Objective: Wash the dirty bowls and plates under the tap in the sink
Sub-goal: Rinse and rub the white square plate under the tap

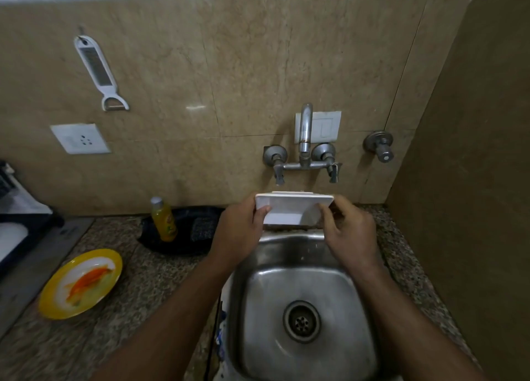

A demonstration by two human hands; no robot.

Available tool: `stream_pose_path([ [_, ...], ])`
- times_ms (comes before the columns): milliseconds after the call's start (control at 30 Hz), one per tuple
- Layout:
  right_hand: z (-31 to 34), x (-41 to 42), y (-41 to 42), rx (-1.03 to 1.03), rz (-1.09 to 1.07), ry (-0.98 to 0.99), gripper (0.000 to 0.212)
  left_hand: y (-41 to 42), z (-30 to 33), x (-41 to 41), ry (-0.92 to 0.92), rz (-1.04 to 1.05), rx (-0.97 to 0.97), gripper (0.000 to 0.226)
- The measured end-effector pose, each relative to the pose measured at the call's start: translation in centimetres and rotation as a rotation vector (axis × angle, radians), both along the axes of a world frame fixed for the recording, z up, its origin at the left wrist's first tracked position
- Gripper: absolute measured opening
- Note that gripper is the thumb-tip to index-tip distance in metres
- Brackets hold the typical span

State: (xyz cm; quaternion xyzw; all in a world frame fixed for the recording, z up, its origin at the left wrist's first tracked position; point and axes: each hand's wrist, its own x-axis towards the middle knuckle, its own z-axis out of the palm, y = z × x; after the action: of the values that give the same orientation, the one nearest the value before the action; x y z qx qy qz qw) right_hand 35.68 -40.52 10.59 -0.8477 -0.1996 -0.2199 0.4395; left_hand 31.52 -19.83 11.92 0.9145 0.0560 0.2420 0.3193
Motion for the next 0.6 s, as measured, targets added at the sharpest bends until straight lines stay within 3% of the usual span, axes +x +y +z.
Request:
stream_pose_path([
  [200, -0.7, -0.7, 0.1, -0.063, -0.010, 0.070, 0.007, 0.8, -1.0, -0.9, 0.092, -0.026, 0.050, 0.018],
  [267, -2.5, -0.3, 0.0, -0.232, 0.027, 0.243, 0.005, 1.7, -3.0, -1.2, 0.248, -0.097, 0.062, 0.020],
  [333, -4.2, -0.1, -0.1, -0.278, 0.065, 0.286, 0.012, 2.1, -4.5, -1.9, 0.366, -0.159, 0.012, 0.028],
  [467, -4.6, -0.2, 0.1, -0.251, 0.047, 0.249, 0.007, 2.2, -5.4, -1.9, 0.305, -0.114, -0.027, 0.030],
  [600, -4.4, 0.0, 0.2, -0.253, 0.050, 0.256, 0.007, 2.2, -5.5, -2.1, 0.377, -0.101, 0.011, 0.033],
])
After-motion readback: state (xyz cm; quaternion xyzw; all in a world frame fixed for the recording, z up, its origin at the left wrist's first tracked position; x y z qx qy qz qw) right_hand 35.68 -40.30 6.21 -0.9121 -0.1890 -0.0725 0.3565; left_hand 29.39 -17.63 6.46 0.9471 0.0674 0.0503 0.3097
